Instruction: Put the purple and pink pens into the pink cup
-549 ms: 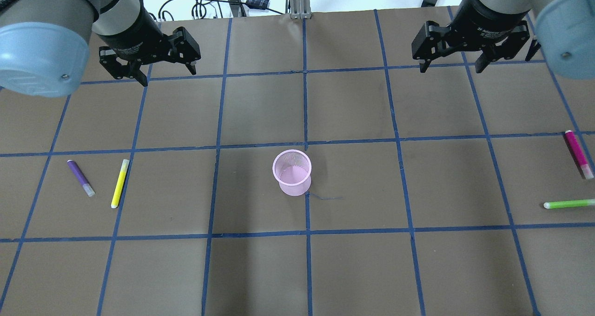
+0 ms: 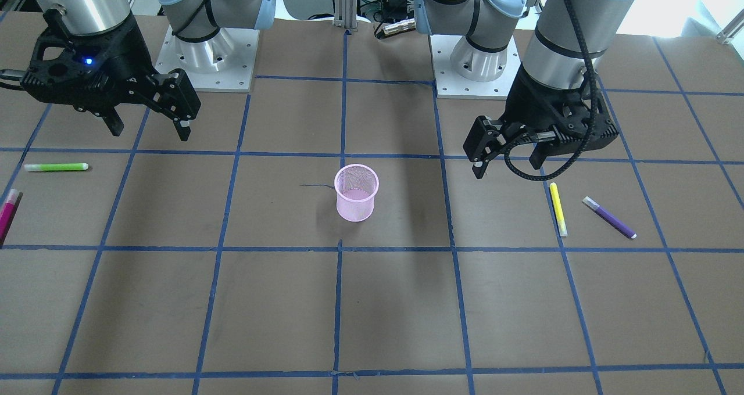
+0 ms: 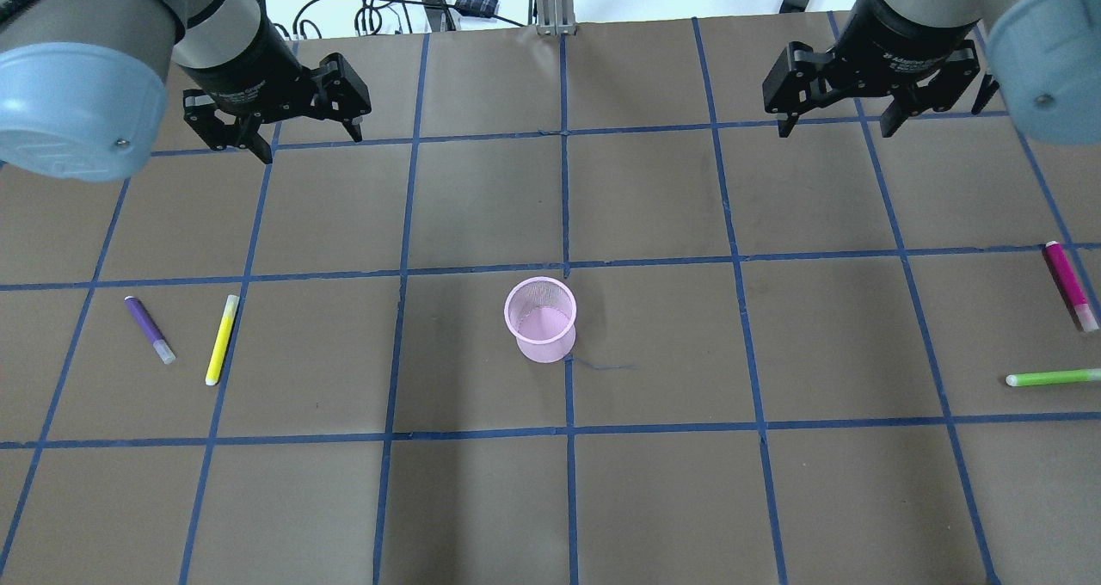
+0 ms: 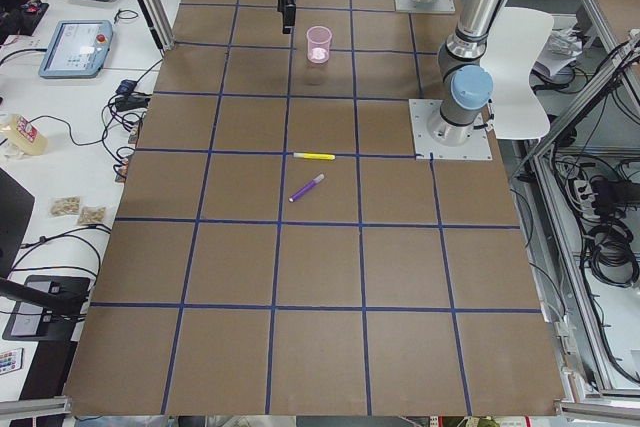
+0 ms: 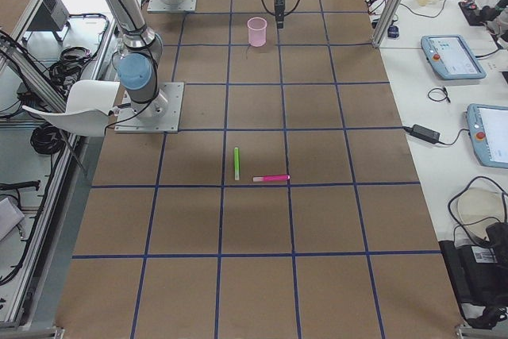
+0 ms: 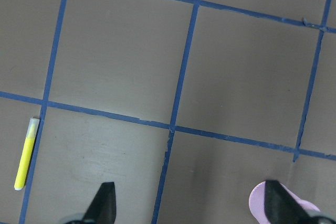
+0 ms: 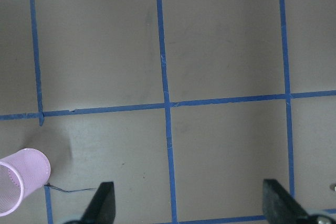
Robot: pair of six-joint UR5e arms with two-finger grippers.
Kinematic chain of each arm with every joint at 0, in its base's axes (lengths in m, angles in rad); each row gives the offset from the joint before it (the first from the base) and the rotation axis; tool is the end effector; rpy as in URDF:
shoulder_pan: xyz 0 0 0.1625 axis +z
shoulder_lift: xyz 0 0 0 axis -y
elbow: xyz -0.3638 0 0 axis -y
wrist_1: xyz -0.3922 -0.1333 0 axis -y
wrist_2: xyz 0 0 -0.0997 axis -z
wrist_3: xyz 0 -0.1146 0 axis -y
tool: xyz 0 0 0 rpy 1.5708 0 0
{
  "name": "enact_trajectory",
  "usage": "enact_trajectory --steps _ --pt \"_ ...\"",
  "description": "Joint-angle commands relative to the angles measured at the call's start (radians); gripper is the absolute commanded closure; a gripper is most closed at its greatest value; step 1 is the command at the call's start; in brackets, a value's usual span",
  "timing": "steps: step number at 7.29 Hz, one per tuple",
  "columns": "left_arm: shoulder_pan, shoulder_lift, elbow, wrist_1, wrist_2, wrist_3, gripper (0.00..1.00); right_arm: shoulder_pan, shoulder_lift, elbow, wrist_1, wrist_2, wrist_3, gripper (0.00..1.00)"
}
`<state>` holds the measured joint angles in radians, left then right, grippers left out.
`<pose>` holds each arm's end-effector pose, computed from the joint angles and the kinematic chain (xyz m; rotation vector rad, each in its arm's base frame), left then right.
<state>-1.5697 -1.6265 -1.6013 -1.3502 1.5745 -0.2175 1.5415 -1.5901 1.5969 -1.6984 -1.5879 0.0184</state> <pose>-0.1323 -0.5253 0.3918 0.3411 -3.1051 0.2096 0.1167 -0.5016 0.4218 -0.0760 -3.1172 0.1884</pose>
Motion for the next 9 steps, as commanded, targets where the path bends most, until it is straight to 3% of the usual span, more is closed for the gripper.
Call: enact_trajectory --steps 1,3,5,6,7,8,9 --pt "0.031 0.005 -0.002 0.014 0.002 0.009 0.00 -0.030 -0.001 0.002 0.016 -0.014 -0.104 0.00" --pt "0.205 0.028 -0.034 0.000 0.001 0.026 0.00 -0.143 0.007 0.026 0.025 0.008 -0.220 0.00" --pt "0.354 0.037 -0.071 0.011 0.002 0.026 0.00 -0.399 0.009 0.057 0.025 0.002 -0.457 0.00" --pt "0.405 0.037 -0.072 0.005 0.005 0.026 0.00 -0.547 0.083 0.104 -0.019 0.011 -0.522 0.00" --pt "0.457 0.037 -0.074 0.005 0.022 0.023 0.00 -0.625 0.166 0.133 -0.147 0.023 -0.550 0.00" --pt "0.512 0.019 -0.077 0.002 0.098 0.015 0.00 -0.647 0.262 0.140 -0.247 0.007 -0.617 0.00" --pt "0.563 0.002 -0.097 0.003 0.117 0.006 0.00 -0.717 0.318 0.144 -0.303 0.017 -0.700 0.00"
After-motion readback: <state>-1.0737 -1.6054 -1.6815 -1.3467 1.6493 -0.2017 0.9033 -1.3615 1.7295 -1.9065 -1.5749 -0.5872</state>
